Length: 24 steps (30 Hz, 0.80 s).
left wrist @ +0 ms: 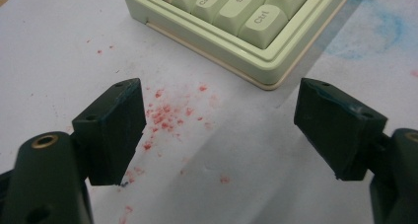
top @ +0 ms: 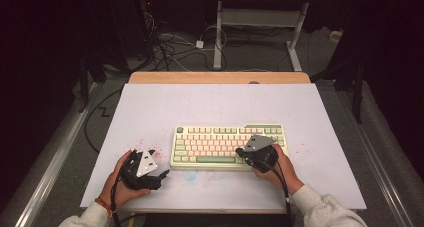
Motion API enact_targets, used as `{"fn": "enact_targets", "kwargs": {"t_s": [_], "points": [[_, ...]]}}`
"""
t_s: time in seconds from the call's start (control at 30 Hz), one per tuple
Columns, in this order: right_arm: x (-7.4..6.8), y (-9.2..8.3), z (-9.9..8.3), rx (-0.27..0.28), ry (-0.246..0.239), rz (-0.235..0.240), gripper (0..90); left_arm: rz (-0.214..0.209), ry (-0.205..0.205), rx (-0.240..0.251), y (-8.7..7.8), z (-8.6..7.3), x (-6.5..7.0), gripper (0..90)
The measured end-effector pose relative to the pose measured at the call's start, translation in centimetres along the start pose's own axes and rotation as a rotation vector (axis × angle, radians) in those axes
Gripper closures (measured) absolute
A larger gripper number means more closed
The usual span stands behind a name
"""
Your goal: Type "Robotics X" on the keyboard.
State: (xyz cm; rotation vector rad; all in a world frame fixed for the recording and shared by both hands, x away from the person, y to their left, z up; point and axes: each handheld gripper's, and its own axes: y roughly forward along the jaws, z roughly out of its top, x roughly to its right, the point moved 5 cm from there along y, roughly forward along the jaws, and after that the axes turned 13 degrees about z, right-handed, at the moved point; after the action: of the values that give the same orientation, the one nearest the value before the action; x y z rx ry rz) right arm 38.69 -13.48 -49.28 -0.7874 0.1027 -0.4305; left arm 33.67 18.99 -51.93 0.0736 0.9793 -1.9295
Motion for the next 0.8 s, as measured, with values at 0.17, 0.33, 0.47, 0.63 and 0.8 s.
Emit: {"fn": "enact_targets", "kwargs": {"t_s": [0.17,0.33,0.47,0.63,0.8], "points": [[0.0,0.1,0.0,0.004,0.005,-0.004,90.0,-0.001,0.001,-0.001,0.0,0.0,0.1,19.2],[0.0,0.1,-0.1,0.009,0.005,-0.007,90.0,0.002,0.001,-0.001,0.0,0.0,0.0,19.3],[0.0,0.3,-0.3,-0.002,-0.002,-0.008,90.0,0.000,0.005,-0.003,0.0,0.0,0.1,19.3],[0.0,0.1,-0.2,0.005,0.008,-0.008,90.0,0.000,0.001,-0.002,-0.1,0.0,0.0,19.4],[0.0,-0.7,0.2,0.039,0.008,-0.011,90.0,-0.001,0.002,-0.003,0.0,0.0,0.0,19.5]]}}
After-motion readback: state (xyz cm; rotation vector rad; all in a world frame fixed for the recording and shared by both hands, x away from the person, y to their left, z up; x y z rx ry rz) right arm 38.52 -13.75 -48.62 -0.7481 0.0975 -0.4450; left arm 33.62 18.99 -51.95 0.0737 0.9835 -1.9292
